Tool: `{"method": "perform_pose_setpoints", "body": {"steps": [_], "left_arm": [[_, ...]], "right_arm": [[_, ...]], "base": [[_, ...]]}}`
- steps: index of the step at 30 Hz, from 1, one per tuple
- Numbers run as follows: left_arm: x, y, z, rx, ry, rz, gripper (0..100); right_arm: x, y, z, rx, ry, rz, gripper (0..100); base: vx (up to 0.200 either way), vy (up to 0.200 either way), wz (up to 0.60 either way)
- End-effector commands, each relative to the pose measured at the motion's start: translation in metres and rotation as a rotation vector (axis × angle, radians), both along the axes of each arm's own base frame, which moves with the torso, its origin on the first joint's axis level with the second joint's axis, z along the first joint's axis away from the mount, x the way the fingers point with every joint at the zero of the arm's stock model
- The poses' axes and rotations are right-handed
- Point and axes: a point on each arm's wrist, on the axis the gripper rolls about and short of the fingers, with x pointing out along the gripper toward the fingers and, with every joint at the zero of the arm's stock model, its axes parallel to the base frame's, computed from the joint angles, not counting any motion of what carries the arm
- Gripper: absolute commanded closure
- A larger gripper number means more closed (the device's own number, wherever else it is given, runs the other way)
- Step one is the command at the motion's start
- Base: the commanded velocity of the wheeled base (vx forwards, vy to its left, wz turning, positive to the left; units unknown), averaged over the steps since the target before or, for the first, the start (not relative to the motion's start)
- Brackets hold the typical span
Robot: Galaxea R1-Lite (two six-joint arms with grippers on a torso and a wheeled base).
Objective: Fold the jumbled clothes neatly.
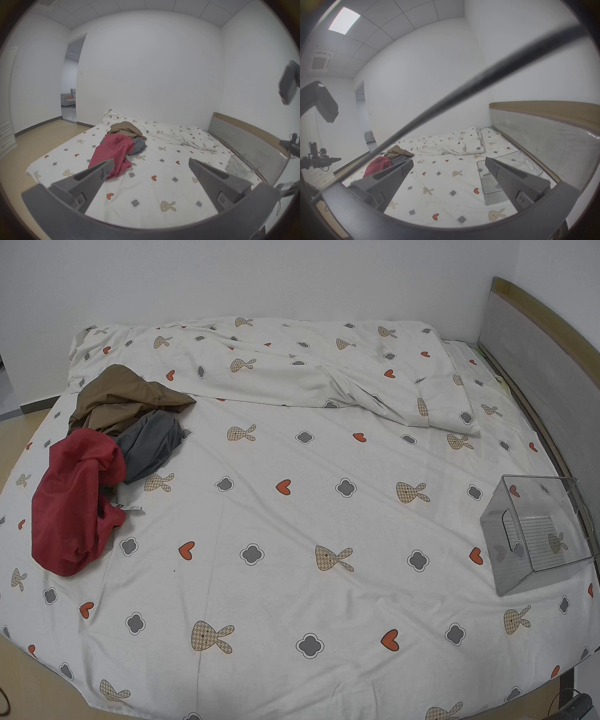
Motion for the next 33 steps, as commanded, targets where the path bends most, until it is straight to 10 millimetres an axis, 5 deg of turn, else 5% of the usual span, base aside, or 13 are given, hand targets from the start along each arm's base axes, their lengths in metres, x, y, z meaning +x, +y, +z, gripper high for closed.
{"method": "perform_pose_setpoints", "body": {"steps": [1, 6, 12, 25, 33], "left_arm": [[0.161, 0.018, 0.058, -0.108, 0.458, 0.163, 0], [0.262, 0.074, 0.039, -0.172, 0.639, 0.333, 0], [0.324, 0.123, 0.015, -0.115, 0.717, 0.387, 0], [0.378, 0.156, -0.029, 0.209, 0.861, 0.424, 0], [0.401, 0.158, -0.051, 0.324, 0.873, 0.387, 0]], "right_arm": [[0.093, 0.005, 0.046, 0.057, 0.351, 0.085, 0], [0.139, 0.013, 0.029, 0.040, 0.540, 0.136, 0], [0.155, 0.024, 0.021, 0.016, 0.616, 0.214, 0], [0.157, 0.035, 0.003, -0.022, 0.693, 0.291, 0], [0.162, 0.041, -0.002, -0.042, 0.729, 0.324, 0]], "base": [[0.000, 0.000, 0.00], [0.000, 0.000, 0.00], [0.000, 0.000, 0.00], [0.000, 0.000, 0.00], [0.000, 0.000, 0.00]]}}
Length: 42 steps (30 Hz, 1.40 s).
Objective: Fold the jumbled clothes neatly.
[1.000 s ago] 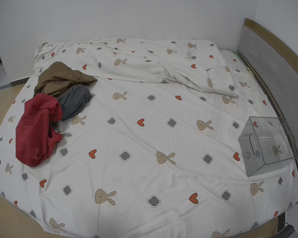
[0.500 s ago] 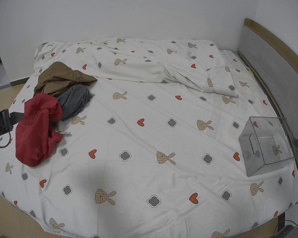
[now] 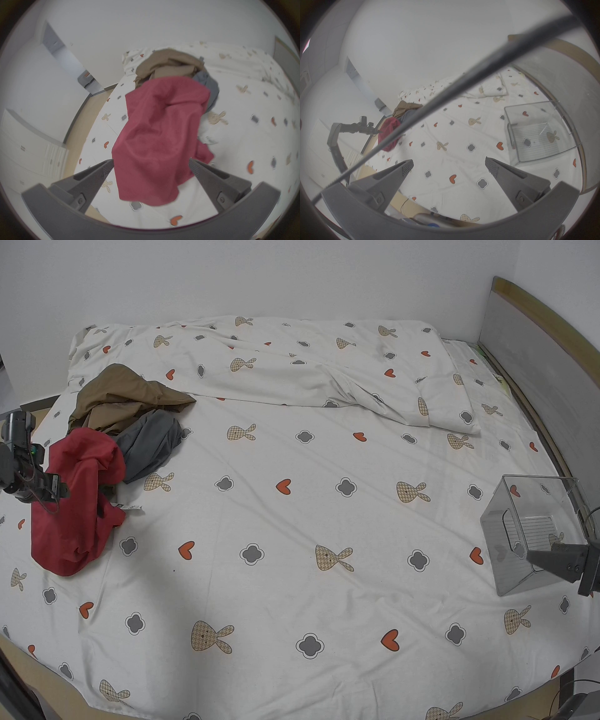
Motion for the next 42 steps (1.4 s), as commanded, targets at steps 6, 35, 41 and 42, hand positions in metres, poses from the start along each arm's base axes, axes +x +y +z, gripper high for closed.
{"method": "perform_pose_setpoints", "body": {"steps": [6, 35, 41, 42], "left_arm": [[0.056, 0.013, -0.040, 0.045, 0.053, -0.038, 0], [0.000, -0.131, 0.068, -0.097, -0.212, -0.338, 100], [-0.043, -0.204, 0.130, -0.244, -0.347, -0.505, 100], [-0.047, -0.211, 0.136, -0.267, -0.351, -0.520, 100]], "right_arm": [[0.016, 0.011, -0.012, -0.025, 0.094, 0.054, 0], [0.016, 0.012, -0.012, -0.025, 0.092, 0.058, 0], [0.016, 0.013, -0.013, -0.027, 0.095, 0.069, 0], [0.016, 0.013, -0.013, -0.027, 0.095, 0.070, 0]], "base": [[0.000, 0.000, 0.00], [0.000, 0.000, 0.00], [0.000, 0.000, 0.00], [0.000, 0.000, 0.00]]}}
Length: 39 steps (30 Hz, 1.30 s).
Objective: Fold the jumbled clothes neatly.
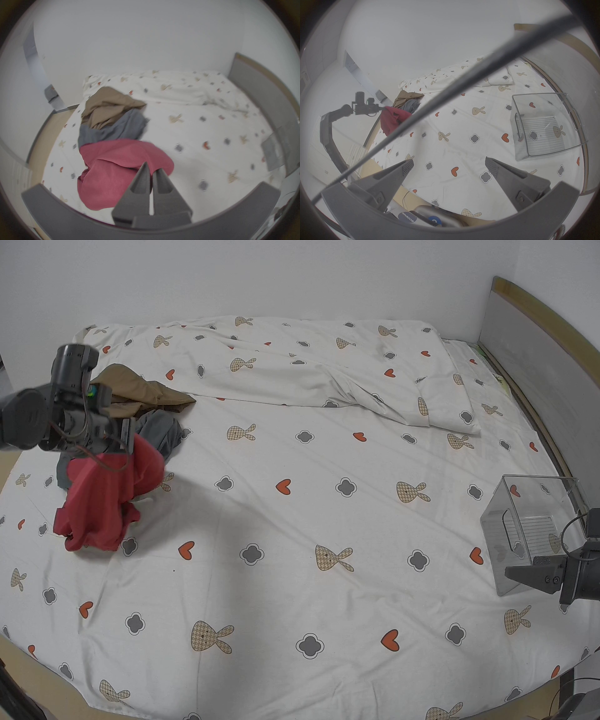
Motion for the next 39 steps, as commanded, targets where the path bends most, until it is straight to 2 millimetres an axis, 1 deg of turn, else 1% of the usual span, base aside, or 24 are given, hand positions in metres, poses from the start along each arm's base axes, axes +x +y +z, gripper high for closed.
{"method": "perform_pose_setpoints", "body": {"steps": [1, 3, 6, 8, 9, 11, 14, 19, 20, 24, 26, 27, 29, 30, 31, 32, 33, 35, 39], "left_arm": [[-0.055, -0.051, 0.072, -0.131, -0.155, -0.146, 100], [-0.059, -0.062, 0.079, -0.166, -0.156, -0.171, 100], [-0.060, -0.070, 0.084, -0.178, -0.160, -0.190, 100], [-0.056, -0.072, 0.084, -0.180, -0.158, -0.194, 100], [-0.051, -0.076, 0.079, -0.177, -0.144, -0.198, 100], [-0.049, -0.080, 0.075, -0.176, -0.130, -0.207, 100], [-0.046, -0.086, 0.070, -0.179, -0.113, -0.216, 100], [-0.047, -0.103, 0.065, -0.184, -0.092, -0.259, 100], [-0.047, -0.103, 0.065, -0.184, -0.092, -0.259, 100], [-0.057, -0.125, 0.063, -0.180, -0.060, -0.330, 100], [-0.060, -0.131, 0.063, -0.180, -0.057, -0.352, 100], [-0.068, -0.144, 0.064, -0.195, -0.052, -0.388, 100], [-0.078, -0.160, 0.063, -0.211, -0.042, -0.438, 100], [-0.081, -0.164, 0.063, -0.215, -0.037, -0.455, 0], [-0.089, -0.175, 0.060, -0.218, -0.023, -0.489, 0], [-0.092, -0.179, 0.059, -0.223, -0.015, -0.501, 0], [-0.099, -0.189, 0.054, -0.235, 0.006, -0.527, 0], [-0.106, -0.195, 0.048, -0.238, 0.033, -0.545, 0], [-0.111, -0.194, 0.041, -0.224, 0.060, -0.550, 0]], "right_arm": [[-0.001, 0.001, -0.001, 0.000, 0.001, 0.013, 0], [-0.001, 0.002, -0.001, -0.001, 0.002, 0.016, 0], [-0.001, 0.002, -0.001, -0.001, 0.004, 0.016, 0], [-0.001, 0.002, -0.001, -0.002, 0.005, 0.017, 0], [-0.001, 0.002, -0.002, -0.003, 0.008, 0.017, 0], [-0.001, 0.002, -0.004, -0.005, 0.012, 0.018, 0], [-0.001, 0.002, -0.004, -0.006, 0.013, 0.018, 0], [-0.001, 0.003, -0.004, -0.006, 0.013, 0.026, 0], [-0.001, 0.003, -0.004, -0.006, 0.013, 0.026, 0], [-0.002, 0.003, -0.004, -0.006, 0.015, 0.029, 0], [-0.002, 0.003, -0.004, -0.006, 0.015, 0.030, 0], [-0.002, 0.003, -0.005, -0.007, 0.016, 0.030, 0], [-0.002, 0.003, -0.005, -0.007, 0.016, 0.030, 0], [-0.002, 0.003, -0.005, -0.007, 0.016, 0.030, 0], [-0.002, 0.003, -0.005, -0.007, 0.016, 0.030, 0], [-0.002, 0.003, -0.005, -0.007, 0.016, 0.030, 0], [-0.002, 0.003, -0.005, -0.007, 0.016, 0.030, 0], [-0.002, 0.003, -0.005, -0.007, 0.016, 0.030, 0], [-0.002, 0.003, -0.005, -0.007, 0.016, 0.032, 0]], "base": [[0.000, 0.000, 0.00], [0.000, 0.000, 0.00], [0.000, 0.000, 0.00], [0.000, 0.000, 0.00], [0.000, 0.000, 0.00], [0.000, 0.000, 0.00], [0.000, 0.000, 0.00], [0.000, 0.000, 0.00], [0.000, 0.000, 0.00], [0.000, 0.000, 0.00], [0.000, 0.000, 0.00], [0.000, 0.000, 0.00], [0.000, 0.000, 0.00], [0.000, 0.000, 0.00], [0.000, 0.000, 0.00], [0.000, 0.000, 0.00], [0.000, 0.000, 0.00], [0.000, 0.000, 0.00], [0.000, 0.000, 0.00]]}}
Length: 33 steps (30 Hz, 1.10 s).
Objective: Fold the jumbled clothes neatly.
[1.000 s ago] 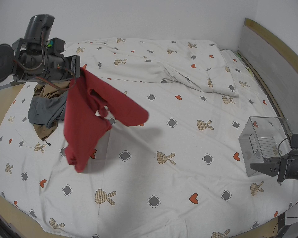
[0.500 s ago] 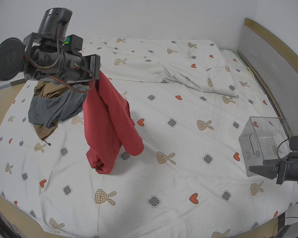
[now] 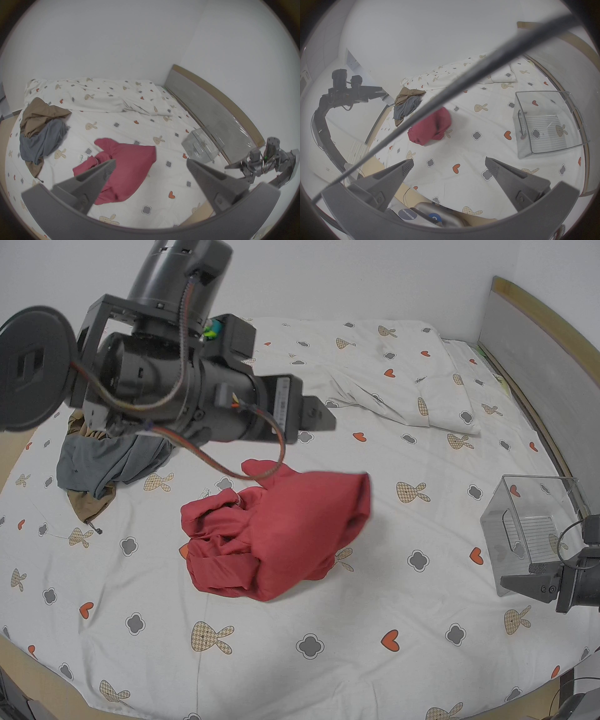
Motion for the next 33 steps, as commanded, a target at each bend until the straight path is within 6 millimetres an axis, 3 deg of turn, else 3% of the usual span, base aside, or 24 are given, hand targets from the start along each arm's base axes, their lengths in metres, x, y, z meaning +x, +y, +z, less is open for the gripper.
{"method": "perform_pose_setpoints", "body": {"steps": [1, 6, 7, 10, 12, 13, 16, 17, 19, 22, 33], "left_arm": [[-0.011, -0.003, -0.010, 0.024, 0.034, -0.024, 0], [0.018, 0.031, -0.020, 0.045, 0.062, 0.112, 0], [0.035, 0.055, -0.030, 0.060, 0.095, 0.195, 0], [0.064, 0.089, -0.062, 0.075, 0.205, 0.269, 0], [0.077, 0.108, -0.085, 0.059, 0.280, 0.275, 0], [0.077, 0.108, -0.085, 0.059, 0.280, 0.275, 0], [0.105, 0.142, -0.131, 0.019, 0.364, 0.263, 0], [0.107, 0.145, -0.136, 0.018, 0.371, 0.260, 0], [0.120, 0.156, -0.165, 0.037, 0.398, 0.247, 0], [0.129, 0.156, -0.184, 0.059, 0.421, 0.241, 0], [0.161, 0.149, -0.214, 0.084, 0.415, 0.261, 0]], "right_arm": [[0.000, 0.000, 0.000, 0.001, -0.001, 0.001, 0], [-0.001, 0.000, 0.000, 0.000, 0.001, 0.003, 0], [-0.001, 0.000, 0.000, 0.000, 0.001, 0.003, 0], [-0.001, 0.000, -0.002, -0.001, 0.005, 0.004, 0], [-0.001, 0.000, -0.002, -0.001, 0.007, 0.004, 0], [-0.001, 0.000, -0.002, -0.001, 0.007, 0.004, 0], [-0.001, 0.000, -0.002, -0.002, 0.008, 0.004, 0], [-0.001, 0.000, -0.002, -0.002, 0.008, 0.004, 0], [0.000, 0.000, -0.003, -0.002, 0.010, 0.004, 0], [-0.001, 0.000, -0.004, -0.004, 0.014, 0.004, 0], [0.000, 0.002, -0.005, -0.006, 0.020, 0.015, 0]], "base": [[0.000, 0.000, 0.00], [0.000, 0.000, 0.00], [0.000, 0.000, 0.00], [0.000, 0.000, 0.00], [0.000, 0.000, 0.00], [0.000, 0.000, 0.00], [0.000, 0.000, 0.00], [0.000, 0.000, 0.00], [0.000, 0.000, 0.00], [0.000, 0.000, 0.00], [0.000, 0.000, 0.00]]}}
